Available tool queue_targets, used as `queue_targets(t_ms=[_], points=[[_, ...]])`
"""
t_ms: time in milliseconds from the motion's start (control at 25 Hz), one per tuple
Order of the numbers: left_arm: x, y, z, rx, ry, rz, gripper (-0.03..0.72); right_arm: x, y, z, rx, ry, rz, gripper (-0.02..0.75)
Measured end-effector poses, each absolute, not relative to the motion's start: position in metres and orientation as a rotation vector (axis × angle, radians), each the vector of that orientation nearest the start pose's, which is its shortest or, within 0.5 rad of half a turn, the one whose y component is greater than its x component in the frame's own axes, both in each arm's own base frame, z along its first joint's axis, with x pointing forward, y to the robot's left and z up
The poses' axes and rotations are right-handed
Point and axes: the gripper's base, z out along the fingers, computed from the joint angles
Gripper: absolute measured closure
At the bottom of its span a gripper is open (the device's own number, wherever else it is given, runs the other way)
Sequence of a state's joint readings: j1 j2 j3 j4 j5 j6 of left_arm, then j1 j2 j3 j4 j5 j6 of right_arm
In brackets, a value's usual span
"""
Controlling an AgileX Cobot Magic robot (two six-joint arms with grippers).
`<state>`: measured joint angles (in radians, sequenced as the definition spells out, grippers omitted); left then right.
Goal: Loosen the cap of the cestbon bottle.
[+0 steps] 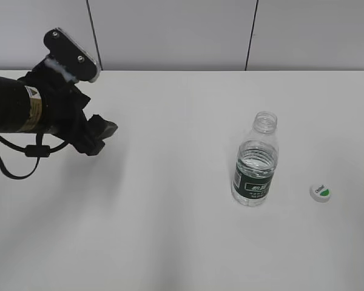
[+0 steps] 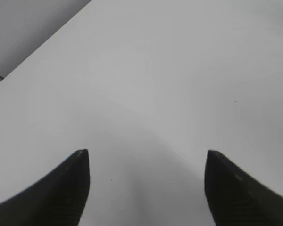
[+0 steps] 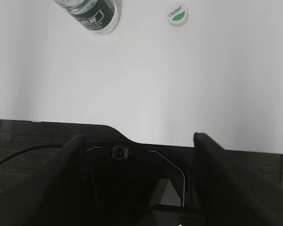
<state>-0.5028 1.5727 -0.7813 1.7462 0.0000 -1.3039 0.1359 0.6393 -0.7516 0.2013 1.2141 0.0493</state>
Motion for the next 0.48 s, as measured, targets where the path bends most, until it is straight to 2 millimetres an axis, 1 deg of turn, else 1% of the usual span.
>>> queue_targets(t_ms=[320, 480], points=[[0.274, -0.142, 0.194, 1.01, 2.051, 0.076, 0.113, 0.082, 0.028, 0.318, -0.092, 2.585, 0.326, 0.214], [0.276, -0.136, 0.194, 0.953, 2.083, 0.152, 0.112, 0.073, 0.026, 0.322, -0.096, 2.54, 0.327, 0.214]])
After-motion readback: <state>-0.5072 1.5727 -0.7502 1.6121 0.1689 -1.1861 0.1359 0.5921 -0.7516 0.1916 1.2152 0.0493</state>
